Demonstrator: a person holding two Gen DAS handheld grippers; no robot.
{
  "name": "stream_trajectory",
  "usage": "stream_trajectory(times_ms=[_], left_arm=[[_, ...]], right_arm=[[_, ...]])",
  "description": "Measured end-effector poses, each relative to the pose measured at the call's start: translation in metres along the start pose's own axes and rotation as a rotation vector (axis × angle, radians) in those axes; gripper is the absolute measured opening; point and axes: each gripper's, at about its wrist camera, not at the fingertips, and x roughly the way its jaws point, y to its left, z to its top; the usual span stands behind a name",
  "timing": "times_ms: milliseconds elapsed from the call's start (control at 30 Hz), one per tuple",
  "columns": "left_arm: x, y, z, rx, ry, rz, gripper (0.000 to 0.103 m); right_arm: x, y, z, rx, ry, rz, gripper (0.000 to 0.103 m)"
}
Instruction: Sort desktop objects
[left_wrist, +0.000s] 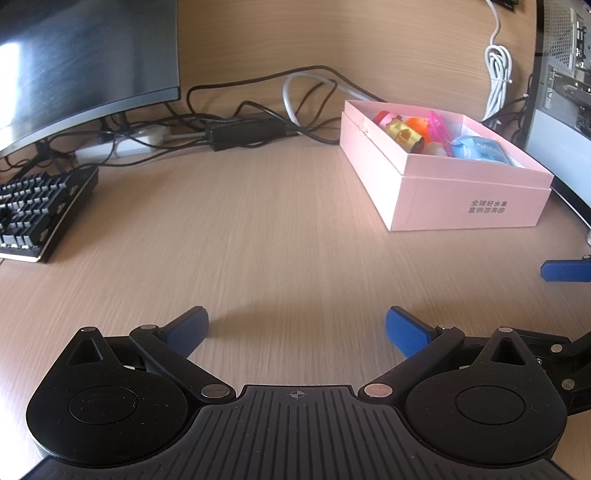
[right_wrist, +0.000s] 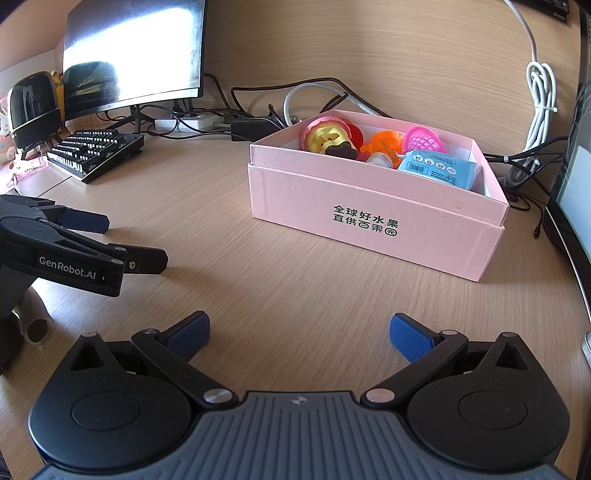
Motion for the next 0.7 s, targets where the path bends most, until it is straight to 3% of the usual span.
stream_trajectory(times_ms=[700], left_arm=[[-0.011, -0.004, -0.010, -0.001, -0.005, -0.003, 0.103]], right_arm=[[0.000, 0.000, 0.000, 0.000, 0.000, 0.000, 0.103]])
